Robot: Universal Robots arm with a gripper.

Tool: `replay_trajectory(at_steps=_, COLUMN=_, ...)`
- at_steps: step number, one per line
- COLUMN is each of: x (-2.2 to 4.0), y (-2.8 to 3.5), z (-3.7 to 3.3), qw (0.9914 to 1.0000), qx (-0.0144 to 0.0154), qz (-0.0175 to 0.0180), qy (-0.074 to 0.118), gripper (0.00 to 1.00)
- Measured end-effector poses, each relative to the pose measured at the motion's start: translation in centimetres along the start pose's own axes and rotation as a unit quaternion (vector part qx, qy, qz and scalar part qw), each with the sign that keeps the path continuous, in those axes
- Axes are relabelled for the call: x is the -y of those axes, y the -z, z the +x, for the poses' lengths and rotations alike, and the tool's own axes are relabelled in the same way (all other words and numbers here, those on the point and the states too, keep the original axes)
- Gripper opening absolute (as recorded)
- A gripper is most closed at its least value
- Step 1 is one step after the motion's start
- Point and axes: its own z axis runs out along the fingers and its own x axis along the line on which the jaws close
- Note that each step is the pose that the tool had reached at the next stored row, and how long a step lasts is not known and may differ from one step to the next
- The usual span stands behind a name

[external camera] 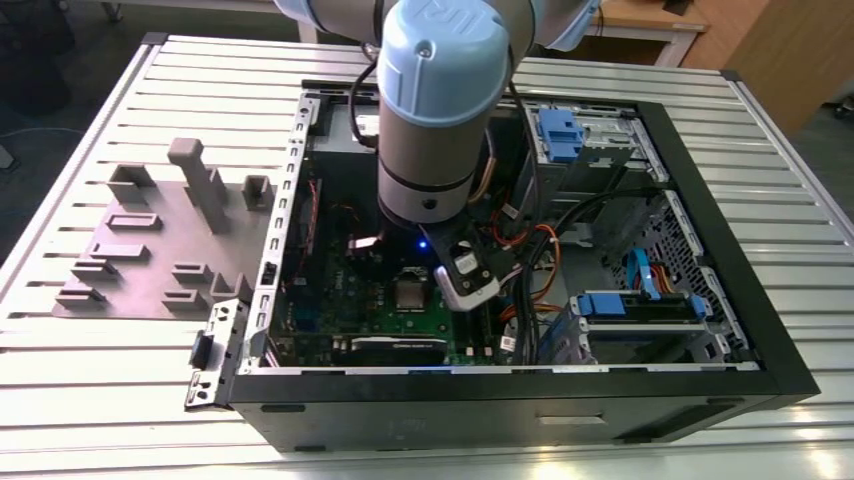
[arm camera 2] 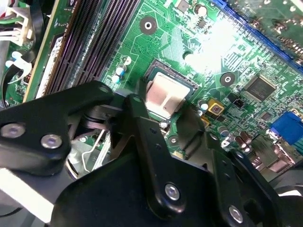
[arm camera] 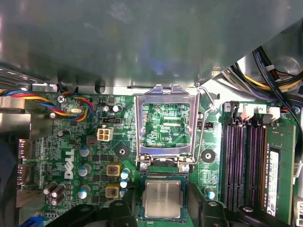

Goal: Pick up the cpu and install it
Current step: 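Place the cpu into insertion slot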

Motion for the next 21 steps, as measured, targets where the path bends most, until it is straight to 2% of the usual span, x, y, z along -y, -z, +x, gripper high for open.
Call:
replay_trajectory(at_steps=1, x=0.01, y=-0.02, z=-0.02, qw=1.00000, qx=0.0000, qz=0.0001, qy=0.000, gripper=0.53)
replay_trajectory(at_steps=2, x=0.02, y=-0.02, z=-0.03, qw=1.00000, qx=-0.0002, qz=0.0003, qy=0.000, gripper=0.47)
replay_trajectory(at_steps=3, x=0.02, y=-0.05, z=-0.05, qw=1.00000, qx=-0.0002, qz=0.0003, qy=0.000, gripper=0.47)
replay_trajectory(at_steps=4, x=0.02, y=-0.06, z=-0.06, qw=1.00000, qx=-0.0002, qz=0.0002, qy=0.000, gripper=0.43)
replay_trajectory(at_steps=21, x=0.01, y=0.16, z=-0.07, qw=1.00000, qx=0.0000, qz=0.0000, qy=0.000, gripper=0.43)
